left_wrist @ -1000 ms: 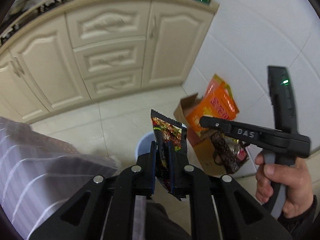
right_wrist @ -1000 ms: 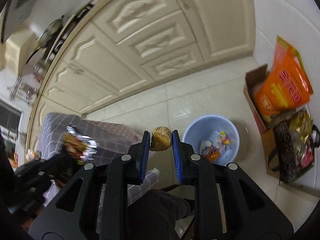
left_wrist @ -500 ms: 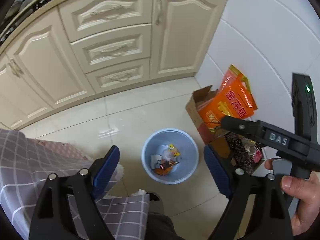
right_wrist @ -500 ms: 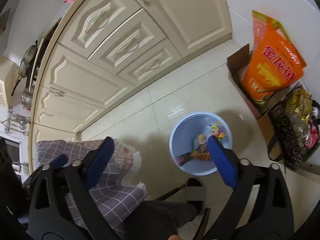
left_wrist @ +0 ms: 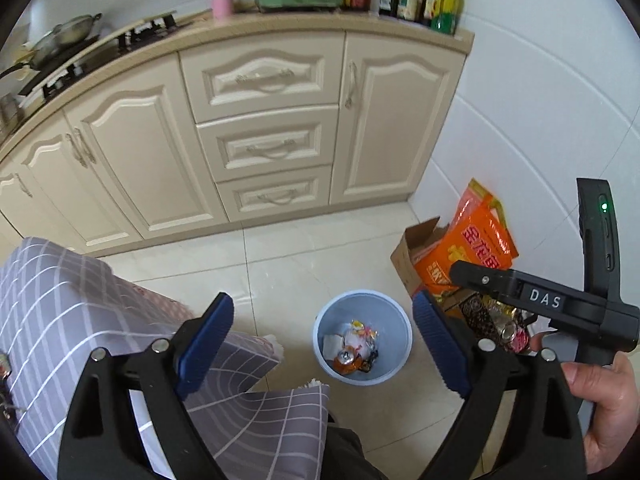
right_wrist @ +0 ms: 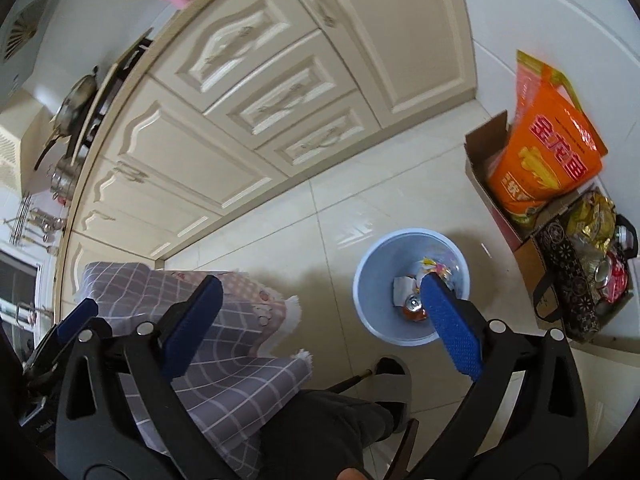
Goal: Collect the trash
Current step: 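Grasp the pink candy wrapper with the left tool while the right tool grasps the white plastic bag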
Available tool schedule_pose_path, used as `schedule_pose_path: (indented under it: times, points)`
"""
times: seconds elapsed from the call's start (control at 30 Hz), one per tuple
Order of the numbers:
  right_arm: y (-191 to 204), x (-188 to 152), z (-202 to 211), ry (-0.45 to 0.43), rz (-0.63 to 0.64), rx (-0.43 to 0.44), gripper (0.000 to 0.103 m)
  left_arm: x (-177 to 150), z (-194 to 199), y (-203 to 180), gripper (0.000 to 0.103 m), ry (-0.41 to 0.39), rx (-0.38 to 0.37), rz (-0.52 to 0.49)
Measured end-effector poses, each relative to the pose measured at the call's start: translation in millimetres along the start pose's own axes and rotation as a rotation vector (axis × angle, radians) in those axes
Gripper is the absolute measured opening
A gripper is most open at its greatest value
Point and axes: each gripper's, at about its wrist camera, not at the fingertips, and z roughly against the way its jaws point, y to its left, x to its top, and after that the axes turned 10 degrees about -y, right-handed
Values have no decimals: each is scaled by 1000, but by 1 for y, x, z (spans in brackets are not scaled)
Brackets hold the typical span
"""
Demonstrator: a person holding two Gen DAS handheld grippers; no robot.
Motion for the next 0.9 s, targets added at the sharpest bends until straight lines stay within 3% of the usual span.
schedule_pose_path:
  times: [0.43, 0.67, 0.9]
  points:
    - [165, -24, 63, -82, 299, 195, 97, -15, 125, 66, 89, -189, 91, 85]
    - [258, -62, 81, -83, 479, 322, 97, -41, 190, 129, 89, -280, 230, 181]
    - [329, -108, 80, -50, 607, 417, 97, -82, 240, 199, 89, -298, 355, 317]
